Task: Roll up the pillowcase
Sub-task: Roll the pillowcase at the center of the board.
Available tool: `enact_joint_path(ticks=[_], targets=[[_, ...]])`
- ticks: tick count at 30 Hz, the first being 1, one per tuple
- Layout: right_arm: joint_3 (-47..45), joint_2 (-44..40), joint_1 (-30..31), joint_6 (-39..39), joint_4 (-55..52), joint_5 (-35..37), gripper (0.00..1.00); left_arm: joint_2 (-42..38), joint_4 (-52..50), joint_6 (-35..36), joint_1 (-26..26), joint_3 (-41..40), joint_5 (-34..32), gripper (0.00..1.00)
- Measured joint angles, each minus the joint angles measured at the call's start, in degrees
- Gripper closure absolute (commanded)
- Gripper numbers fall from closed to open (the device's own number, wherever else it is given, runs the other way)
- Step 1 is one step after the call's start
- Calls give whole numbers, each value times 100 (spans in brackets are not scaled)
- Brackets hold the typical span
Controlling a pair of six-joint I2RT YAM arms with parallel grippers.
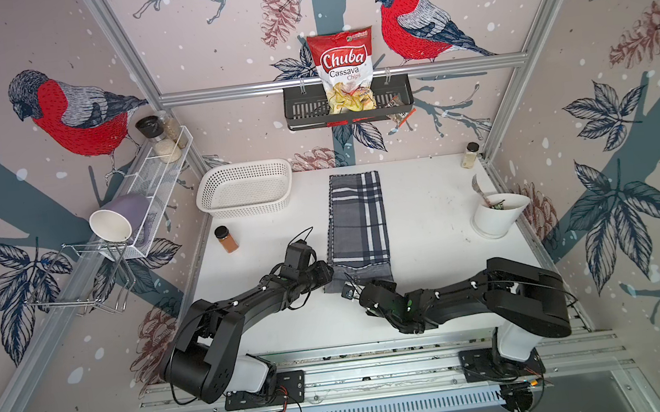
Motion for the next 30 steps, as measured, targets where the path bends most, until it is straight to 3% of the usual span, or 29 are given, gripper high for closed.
enact_joint_path(ticks=[1, 6, 14, 19, 25, 30], targets=[[79, 0, -31, 2, -142, -129, 100, -59, -35, -4, 2, 17, -87, 45], [466, -157, -234, 208, -1001, -997, 100, -503, -118, -188, 186, -28, -348, 43], [1495, -575, -1113, 925, -2964, -4002, 100, -1530, -262, -4, 282, -151, -754, 42], [2155, -595, -1591, 935, -3845, -5545, 100, -1768, -365, 184, 282, -199, -831, 42], [2970, 243, -2441, 688, -4701, -6286, 100, -2159, -310, 260, 282, -433, -678, 42], [3534, 1019, -2841, 479, -5211, -6441, 100, -2549, 72, 240, 278, -756, -529, 37]])
